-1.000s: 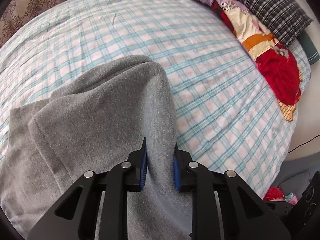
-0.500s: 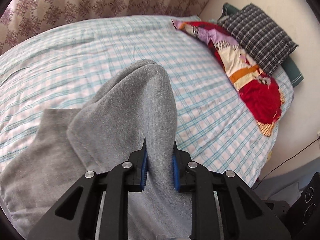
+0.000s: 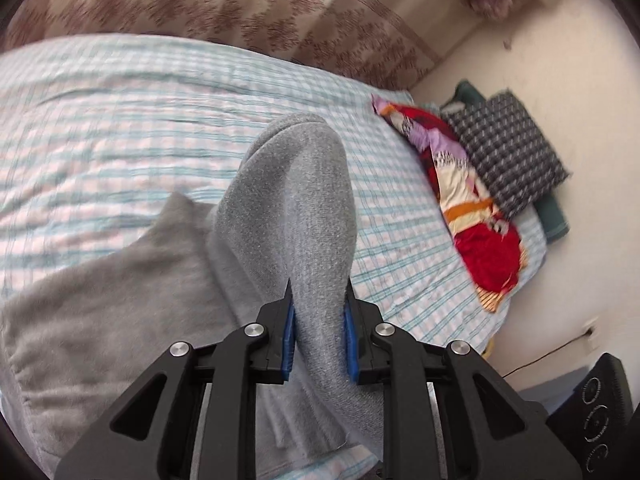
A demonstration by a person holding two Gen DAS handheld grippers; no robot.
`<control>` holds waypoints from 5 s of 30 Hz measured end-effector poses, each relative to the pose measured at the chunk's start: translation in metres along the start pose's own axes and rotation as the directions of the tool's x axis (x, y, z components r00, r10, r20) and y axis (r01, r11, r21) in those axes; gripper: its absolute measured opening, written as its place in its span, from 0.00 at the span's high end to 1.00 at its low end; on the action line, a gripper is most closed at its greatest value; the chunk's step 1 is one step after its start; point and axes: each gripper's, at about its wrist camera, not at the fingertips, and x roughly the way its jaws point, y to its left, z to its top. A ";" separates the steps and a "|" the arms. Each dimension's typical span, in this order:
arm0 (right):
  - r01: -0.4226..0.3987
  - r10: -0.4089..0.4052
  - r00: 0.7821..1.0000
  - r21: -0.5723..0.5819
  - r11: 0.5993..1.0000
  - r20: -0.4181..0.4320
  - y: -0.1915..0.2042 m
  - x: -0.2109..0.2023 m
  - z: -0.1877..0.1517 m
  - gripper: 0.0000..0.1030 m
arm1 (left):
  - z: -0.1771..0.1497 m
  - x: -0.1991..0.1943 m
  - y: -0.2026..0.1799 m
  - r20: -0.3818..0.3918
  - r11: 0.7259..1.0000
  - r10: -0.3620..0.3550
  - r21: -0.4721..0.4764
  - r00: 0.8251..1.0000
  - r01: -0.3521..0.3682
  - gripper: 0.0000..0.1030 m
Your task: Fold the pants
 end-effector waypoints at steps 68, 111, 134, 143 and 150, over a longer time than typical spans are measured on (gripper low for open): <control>-0.046 0.024 0.971 -0.086 0.995 -0.239 0.095 0.116 0.017 0.53 | -0.131 -0.128 0.143 0.076 0.874 0.485 -0.011 0.871 -0.486 0.41; 0.039 -0.011 0.982 0.144 0.989 -0.190 -0.010 0.217 0.093 0.52 | -0.105 -0.100 0.186 0.031 0.837 0.545 -0.079 0.838 -0.541 0.21; 0.049 -0.011 0.980 0.190 0.981 -0.197 -0.032 0.220 0.098 0.42 | -0.081 -0.115 0.221 0.035 0.884 0.439 -0.198 0.898 -0.424 0.15; -0.058 0.141 0.967 0.357 0.932 -0.211 -0.056 0.190 0.057 0.35 | -0.080 -0.090 0.249 -0.012 0.933 0.219 -0.289 0.976 -0.213 0.15; -0.130 0.259 0.935 0.445 0.886 -0.243 -0.052 0.209 0.029 0.35 | -0.082 -0.064 0.255 -0.050 0.955 0.080 -0.282 0.996 -0.091 0.15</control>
